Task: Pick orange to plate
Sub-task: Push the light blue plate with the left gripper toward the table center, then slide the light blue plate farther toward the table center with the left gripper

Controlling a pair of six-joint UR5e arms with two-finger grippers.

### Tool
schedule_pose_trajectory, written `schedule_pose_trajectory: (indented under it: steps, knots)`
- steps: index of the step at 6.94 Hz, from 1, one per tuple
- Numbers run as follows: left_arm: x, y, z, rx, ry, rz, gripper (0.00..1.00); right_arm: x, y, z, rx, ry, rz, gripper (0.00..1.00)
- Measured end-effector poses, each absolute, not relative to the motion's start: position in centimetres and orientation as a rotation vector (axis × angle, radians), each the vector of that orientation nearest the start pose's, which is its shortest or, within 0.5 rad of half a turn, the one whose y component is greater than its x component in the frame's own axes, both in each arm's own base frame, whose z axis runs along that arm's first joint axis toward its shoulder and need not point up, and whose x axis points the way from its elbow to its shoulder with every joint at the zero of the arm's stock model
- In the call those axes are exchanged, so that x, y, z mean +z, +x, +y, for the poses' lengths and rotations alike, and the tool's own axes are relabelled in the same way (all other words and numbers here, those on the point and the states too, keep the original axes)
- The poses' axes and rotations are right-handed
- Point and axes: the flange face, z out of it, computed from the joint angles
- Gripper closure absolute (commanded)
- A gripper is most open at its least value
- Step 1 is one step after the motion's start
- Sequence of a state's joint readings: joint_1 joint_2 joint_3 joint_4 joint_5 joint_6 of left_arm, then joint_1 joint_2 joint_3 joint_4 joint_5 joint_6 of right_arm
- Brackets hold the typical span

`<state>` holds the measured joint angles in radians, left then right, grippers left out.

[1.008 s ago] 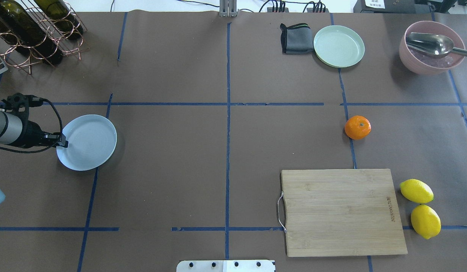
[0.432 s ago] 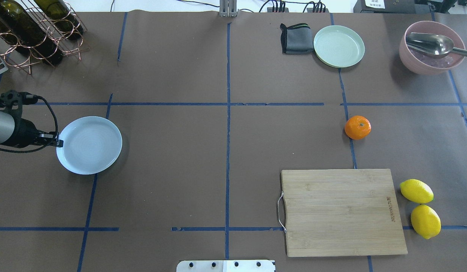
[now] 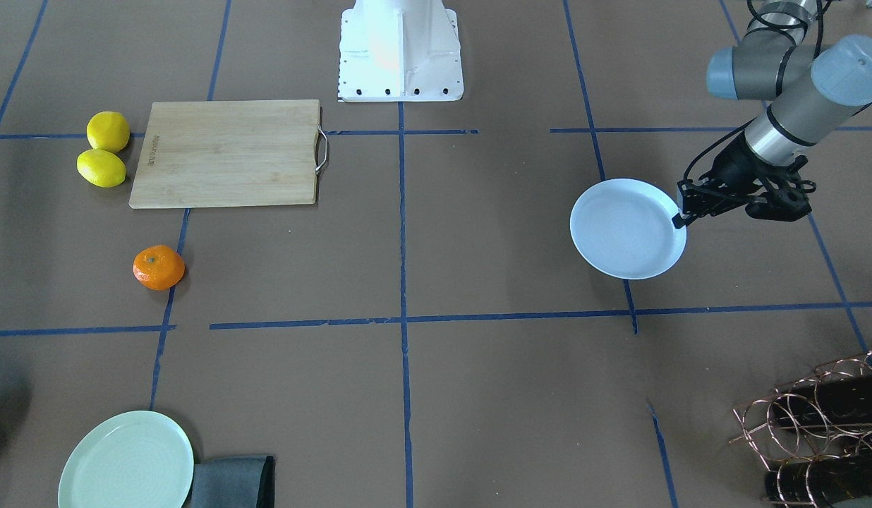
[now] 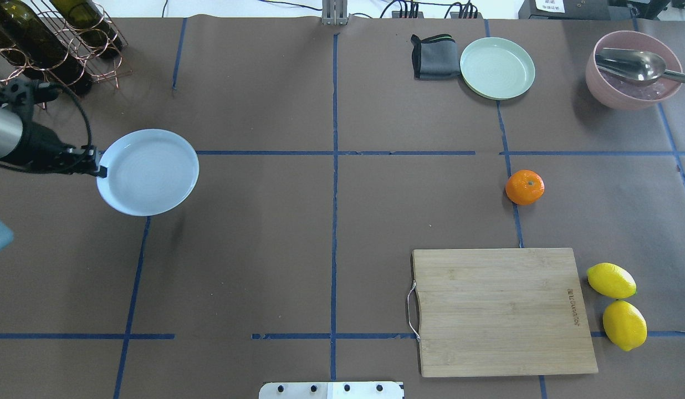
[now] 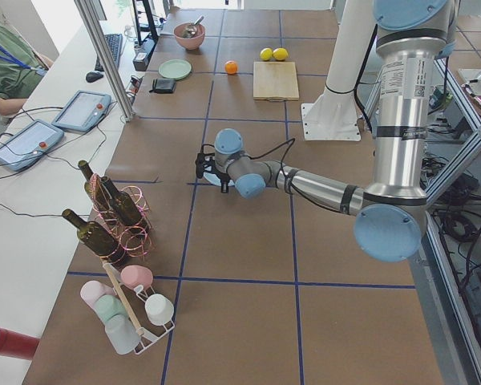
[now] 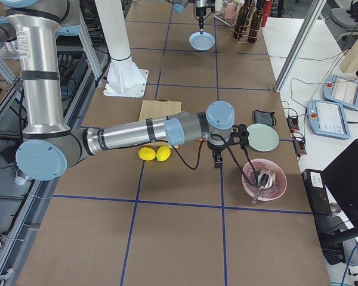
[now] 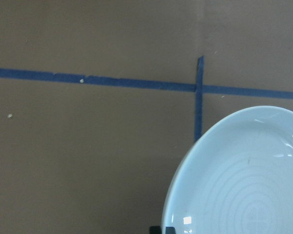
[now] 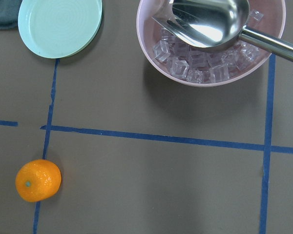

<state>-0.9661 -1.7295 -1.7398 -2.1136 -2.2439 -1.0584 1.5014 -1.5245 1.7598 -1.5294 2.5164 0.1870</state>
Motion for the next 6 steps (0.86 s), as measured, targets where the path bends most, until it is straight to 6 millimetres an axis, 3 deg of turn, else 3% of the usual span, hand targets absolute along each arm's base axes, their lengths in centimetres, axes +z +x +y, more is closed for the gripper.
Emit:
schedule_pose_trajectory:
  steps: [1,2,4,5,6]
  knots:
    - [38.2,29.2,-52.6,-0.173,0.064,1.063,1.0,52.3,1.0,-51.6,-0.021,0.122,-0.964,0.0]
    - [33.8,34.1,-53.0,-0.226,0.026,1.087,1.0,52.2,0.2,-51.6,-0.026,0.114,-0.96,0.0]
    - [26.7,45.3,-49.8,-0.324,-0.03,1.119,1.0,52.1,-0.7,-51.7,-0.034,0.113,-0.93,0.0]
    - [24.9,49.8,-47.7,-0.359,-0.03,1.119,1.0,52.0,-0.8,-51.7,-0.032,0.114,-0.917,0.0]
    - [24.2,53.1,-45.8,-0.38,-0.015,1.11,1.0,51.9,-1.1,-51.7,-0.022,0.109,-0.913,0.0]
